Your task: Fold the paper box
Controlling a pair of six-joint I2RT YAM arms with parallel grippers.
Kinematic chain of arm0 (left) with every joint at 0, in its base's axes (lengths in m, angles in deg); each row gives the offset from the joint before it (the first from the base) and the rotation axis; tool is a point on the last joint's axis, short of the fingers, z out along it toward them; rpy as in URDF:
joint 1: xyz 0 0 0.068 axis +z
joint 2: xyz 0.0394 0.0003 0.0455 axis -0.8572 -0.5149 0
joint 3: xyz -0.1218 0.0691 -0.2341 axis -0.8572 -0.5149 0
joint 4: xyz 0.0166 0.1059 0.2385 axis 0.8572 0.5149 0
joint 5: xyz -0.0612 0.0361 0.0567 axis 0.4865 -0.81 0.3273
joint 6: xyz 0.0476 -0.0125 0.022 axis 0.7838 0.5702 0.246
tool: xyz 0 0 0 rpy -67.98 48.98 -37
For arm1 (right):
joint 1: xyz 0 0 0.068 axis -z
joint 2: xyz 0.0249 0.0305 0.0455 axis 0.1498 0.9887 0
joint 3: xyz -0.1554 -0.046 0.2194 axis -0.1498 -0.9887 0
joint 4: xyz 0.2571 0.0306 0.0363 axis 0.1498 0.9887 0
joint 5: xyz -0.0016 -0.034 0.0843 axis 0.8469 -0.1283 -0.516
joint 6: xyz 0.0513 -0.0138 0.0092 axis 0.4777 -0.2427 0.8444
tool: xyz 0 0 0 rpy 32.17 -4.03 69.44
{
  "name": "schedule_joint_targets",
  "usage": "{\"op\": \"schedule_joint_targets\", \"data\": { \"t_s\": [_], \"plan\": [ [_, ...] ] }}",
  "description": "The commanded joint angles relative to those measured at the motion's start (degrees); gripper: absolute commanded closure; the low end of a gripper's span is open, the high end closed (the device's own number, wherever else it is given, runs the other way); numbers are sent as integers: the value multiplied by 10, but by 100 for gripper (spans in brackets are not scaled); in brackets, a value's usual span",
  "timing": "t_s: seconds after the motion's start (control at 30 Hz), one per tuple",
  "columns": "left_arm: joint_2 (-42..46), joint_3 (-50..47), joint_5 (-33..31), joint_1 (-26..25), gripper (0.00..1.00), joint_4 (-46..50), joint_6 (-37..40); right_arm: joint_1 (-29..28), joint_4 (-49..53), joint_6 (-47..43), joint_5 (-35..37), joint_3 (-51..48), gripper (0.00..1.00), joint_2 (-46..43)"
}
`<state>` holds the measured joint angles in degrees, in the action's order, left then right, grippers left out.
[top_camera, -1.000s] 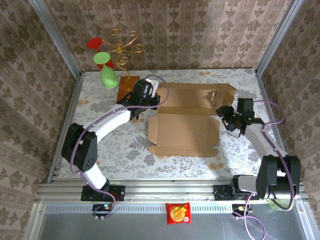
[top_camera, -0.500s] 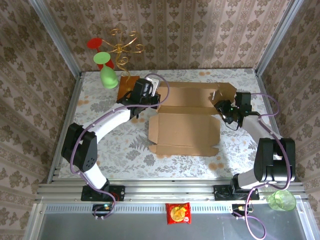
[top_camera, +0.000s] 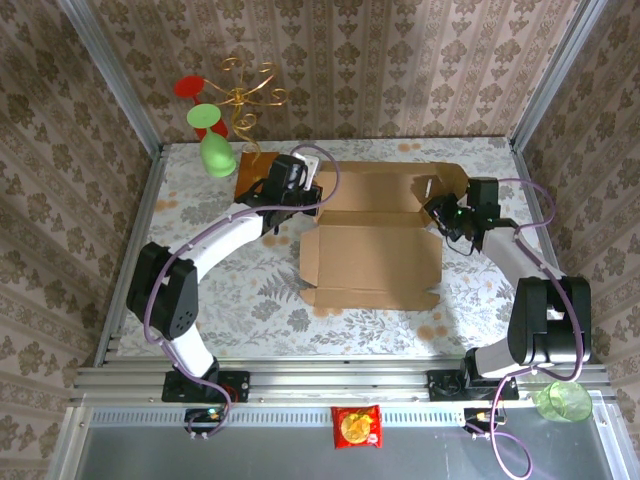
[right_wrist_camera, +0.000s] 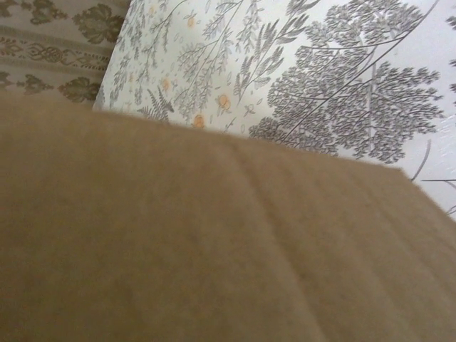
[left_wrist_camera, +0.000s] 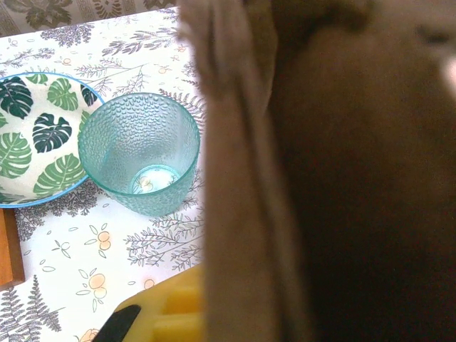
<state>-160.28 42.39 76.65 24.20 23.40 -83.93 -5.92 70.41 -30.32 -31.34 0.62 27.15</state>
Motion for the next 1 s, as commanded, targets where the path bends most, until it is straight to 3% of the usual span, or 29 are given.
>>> {"op": "schedule_joint_targets", "data": {
  "t_s": [0.0,0.37,0.6,0.97],
  "plan": [
    [-2,22,13,2,100,-1,-16,-12,-2,-2,-1,19,71,8],
    [-4,29,17,2,100,-1,-23,-56,-2,-6,20,28,73,41],
    [-6,28,21,3,100,2,-25,-64,-10,-8,29,29,59,37],
    [-10,32,26,7,100,5,-31,-66,-16,0,29,34,56,41]
  ]
}}
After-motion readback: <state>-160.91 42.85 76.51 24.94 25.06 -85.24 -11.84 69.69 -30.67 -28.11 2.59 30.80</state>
